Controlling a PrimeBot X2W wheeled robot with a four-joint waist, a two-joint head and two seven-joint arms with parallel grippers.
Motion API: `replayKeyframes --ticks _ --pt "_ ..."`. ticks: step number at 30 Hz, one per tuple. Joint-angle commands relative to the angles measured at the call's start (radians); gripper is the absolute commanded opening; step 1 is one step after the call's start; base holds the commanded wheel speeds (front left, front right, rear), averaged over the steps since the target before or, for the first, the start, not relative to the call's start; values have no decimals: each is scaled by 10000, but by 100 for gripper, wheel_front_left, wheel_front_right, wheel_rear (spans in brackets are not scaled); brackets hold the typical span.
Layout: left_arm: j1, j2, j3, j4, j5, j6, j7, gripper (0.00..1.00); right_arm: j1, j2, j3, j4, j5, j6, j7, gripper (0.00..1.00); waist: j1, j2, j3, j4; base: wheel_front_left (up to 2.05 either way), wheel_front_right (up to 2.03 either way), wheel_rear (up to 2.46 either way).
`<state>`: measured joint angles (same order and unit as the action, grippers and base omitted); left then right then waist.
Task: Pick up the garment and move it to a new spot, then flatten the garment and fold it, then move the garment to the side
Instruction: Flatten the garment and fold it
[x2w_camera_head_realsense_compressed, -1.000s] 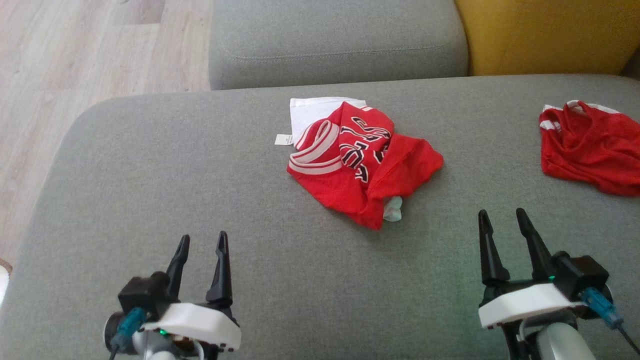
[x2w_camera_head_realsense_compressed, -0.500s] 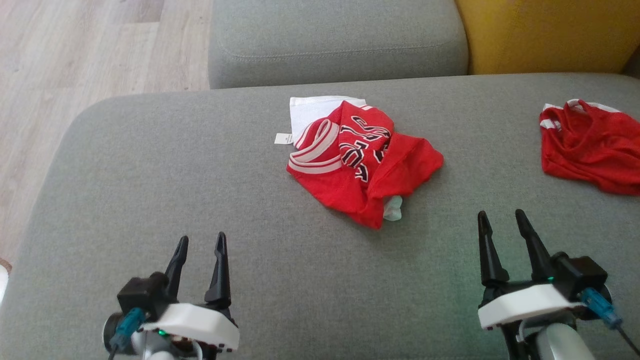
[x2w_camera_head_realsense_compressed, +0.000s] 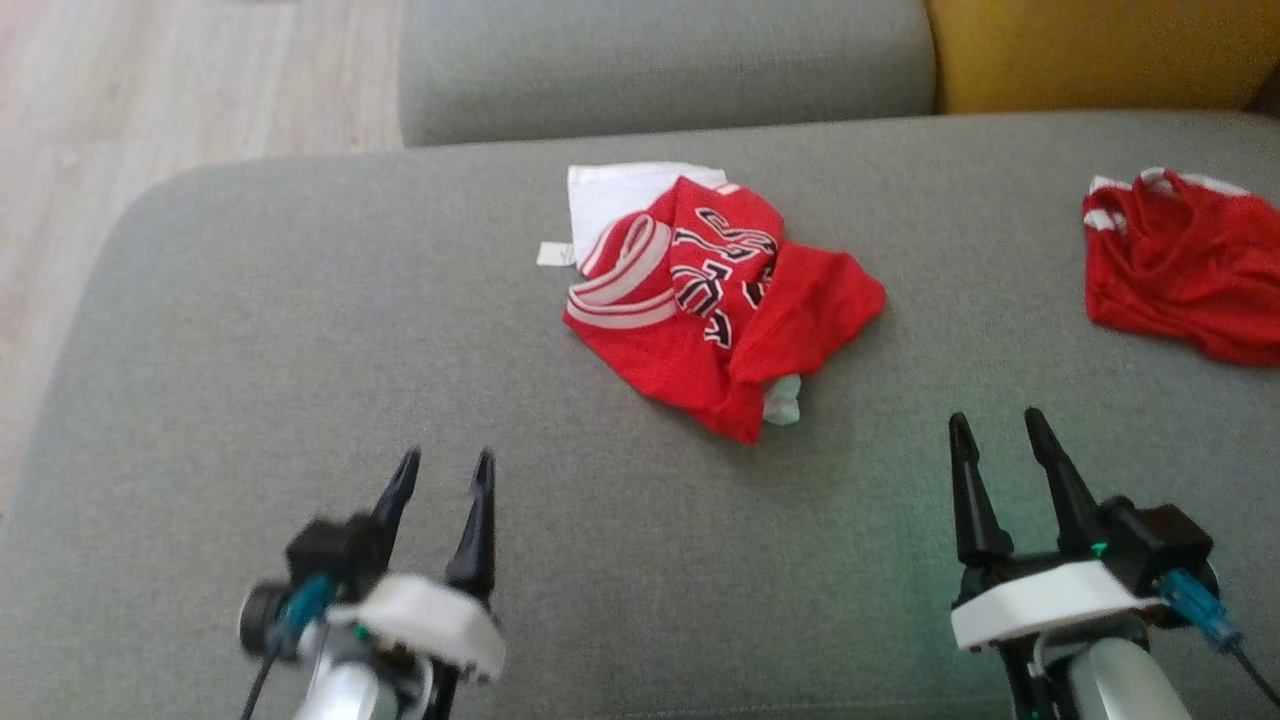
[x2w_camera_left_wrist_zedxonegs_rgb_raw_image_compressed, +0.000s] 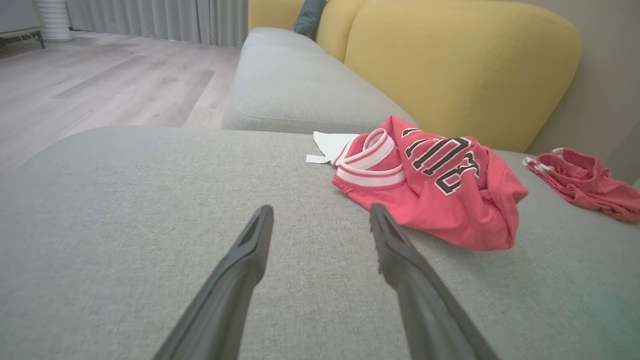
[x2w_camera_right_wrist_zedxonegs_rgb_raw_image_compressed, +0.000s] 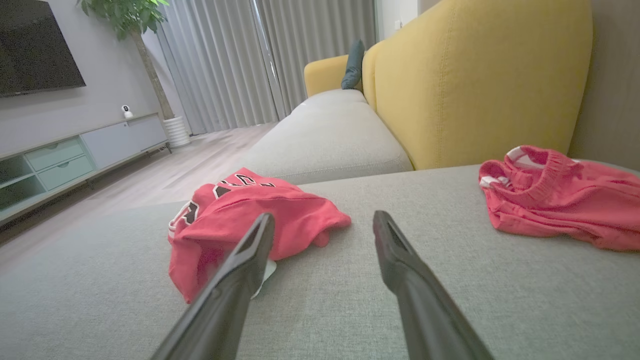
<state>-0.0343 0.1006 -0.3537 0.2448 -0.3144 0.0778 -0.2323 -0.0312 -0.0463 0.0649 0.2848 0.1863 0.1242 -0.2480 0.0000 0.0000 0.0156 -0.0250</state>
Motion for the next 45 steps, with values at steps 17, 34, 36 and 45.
replayKeyframes --ticks 17,34,36,45 --pt "-4766 -139 -142 3069 102 -574 607 100 -1435 -39 665 -952 44 65 -137 100 0 0 2594 -1617 0 0 0" --pt "-7040 298 -269 5846 236 -863 1128 1 -1750 -39 950 -1085 384 65 -137 100 0 0 3263 -2074 0 0 0" --pt "-7065 222 -353 6006 221 -949 1053 0 -1747 -39 912 -1059 386 65 -137 100 0 0 3202 -2025 0 0 0" --pt "-6670 55 -395 5737 62 -1067 59 0 -1597 -39 748 -957 305 65 -137 100 0 0 2581 -1447 0 0 0"
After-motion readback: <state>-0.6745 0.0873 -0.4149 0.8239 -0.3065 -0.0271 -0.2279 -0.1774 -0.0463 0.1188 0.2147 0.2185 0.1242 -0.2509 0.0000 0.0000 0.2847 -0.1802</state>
